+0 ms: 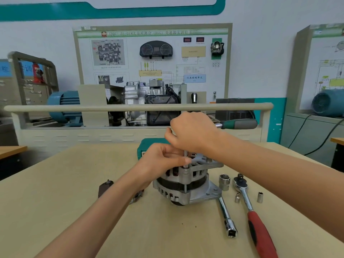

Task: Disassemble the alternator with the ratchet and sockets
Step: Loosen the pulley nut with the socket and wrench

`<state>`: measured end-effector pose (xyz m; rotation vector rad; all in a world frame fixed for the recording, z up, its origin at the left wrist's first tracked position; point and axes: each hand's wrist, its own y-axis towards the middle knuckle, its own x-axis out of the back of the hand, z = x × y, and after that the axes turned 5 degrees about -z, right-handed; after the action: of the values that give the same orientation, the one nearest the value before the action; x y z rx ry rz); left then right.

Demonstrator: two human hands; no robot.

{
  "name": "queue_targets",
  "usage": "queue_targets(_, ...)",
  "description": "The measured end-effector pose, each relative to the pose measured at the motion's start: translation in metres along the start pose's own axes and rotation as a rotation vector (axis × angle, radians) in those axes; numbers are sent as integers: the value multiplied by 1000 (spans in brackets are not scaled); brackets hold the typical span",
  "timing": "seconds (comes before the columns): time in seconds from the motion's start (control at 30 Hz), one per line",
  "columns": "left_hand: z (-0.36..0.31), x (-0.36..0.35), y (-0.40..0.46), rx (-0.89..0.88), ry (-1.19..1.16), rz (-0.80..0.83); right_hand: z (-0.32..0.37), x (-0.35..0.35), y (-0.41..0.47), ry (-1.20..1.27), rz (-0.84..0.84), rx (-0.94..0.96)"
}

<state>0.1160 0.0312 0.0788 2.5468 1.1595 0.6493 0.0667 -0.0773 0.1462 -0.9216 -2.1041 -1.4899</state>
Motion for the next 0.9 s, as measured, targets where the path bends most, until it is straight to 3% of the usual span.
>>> queue_targets(0.13,2,-13,7,-12,109,-172,0,2,0,-15,33,-38)
queue_targets(0.37,5,0,-2,-3,13,110,1,5,1,-22,35,-2)
queue_targets(0.47,3,-2,3,19,-28,-25,4,6,2,-17,55,4)
queue_targets(0.53,4,-10,7,1,54,-159,5,6,2,-27,76,-25)
queue_targets(0.6,2,-16,8,-15,135,-192,5,6,3,-59,102,-66)
queue_targets(0.8,1,5,-2,7,31,95,-4,7,1,-22,-32,181)
queue_targets(0.9,1,4,-2,8,2,39,-11,8,-5,86,-25,243)
